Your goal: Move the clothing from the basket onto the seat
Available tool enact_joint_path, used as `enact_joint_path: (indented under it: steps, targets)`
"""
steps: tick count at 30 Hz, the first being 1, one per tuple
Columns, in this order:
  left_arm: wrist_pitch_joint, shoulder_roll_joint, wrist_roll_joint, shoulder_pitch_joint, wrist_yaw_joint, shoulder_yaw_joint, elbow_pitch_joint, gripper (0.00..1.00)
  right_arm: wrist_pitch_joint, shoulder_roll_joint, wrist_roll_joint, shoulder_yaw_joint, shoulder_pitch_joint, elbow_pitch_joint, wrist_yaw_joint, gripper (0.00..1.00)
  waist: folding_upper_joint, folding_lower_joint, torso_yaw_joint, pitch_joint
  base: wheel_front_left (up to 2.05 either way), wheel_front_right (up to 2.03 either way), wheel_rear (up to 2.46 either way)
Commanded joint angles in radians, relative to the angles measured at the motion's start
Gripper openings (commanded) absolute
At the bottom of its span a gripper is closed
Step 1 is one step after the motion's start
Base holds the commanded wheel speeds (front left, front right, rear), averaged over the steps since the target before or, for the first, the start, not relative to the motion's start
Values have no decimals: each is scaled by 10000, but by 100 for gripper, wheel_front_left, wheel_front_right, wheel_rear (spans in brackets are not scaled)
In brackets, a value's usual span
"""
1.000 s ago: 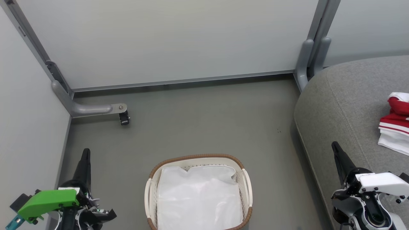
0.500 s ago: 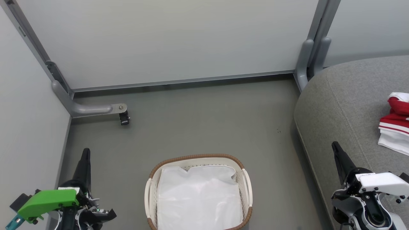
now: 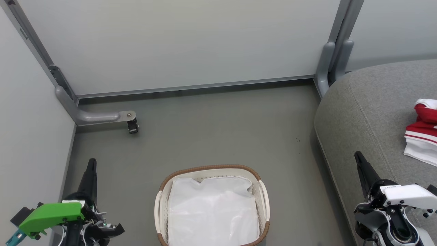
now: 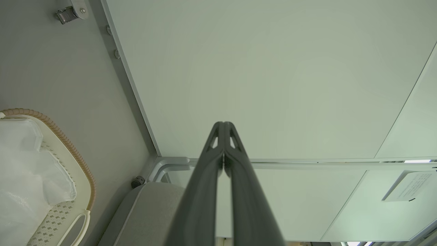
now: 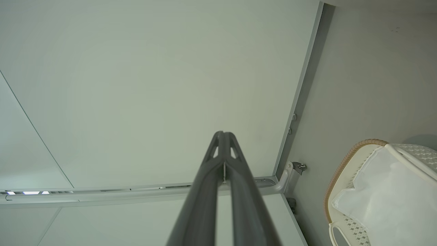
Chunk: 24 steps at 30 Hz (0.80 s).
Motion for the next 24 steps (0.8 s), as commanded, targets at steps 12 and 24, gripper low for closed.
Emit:
enact_joint_path:
  steps: [12,24]
  targets:
    - [30,62,-27,-82,-63,19,-4,0,28,-59,41,-16,116,-26,-7,0,0,0,0,0,0,0,0]
    - [29,62,-27,-82,-63,18,-6,0,28,-59,41,-15,116,-26,-7,0,0,0,0,0,0,0,0]
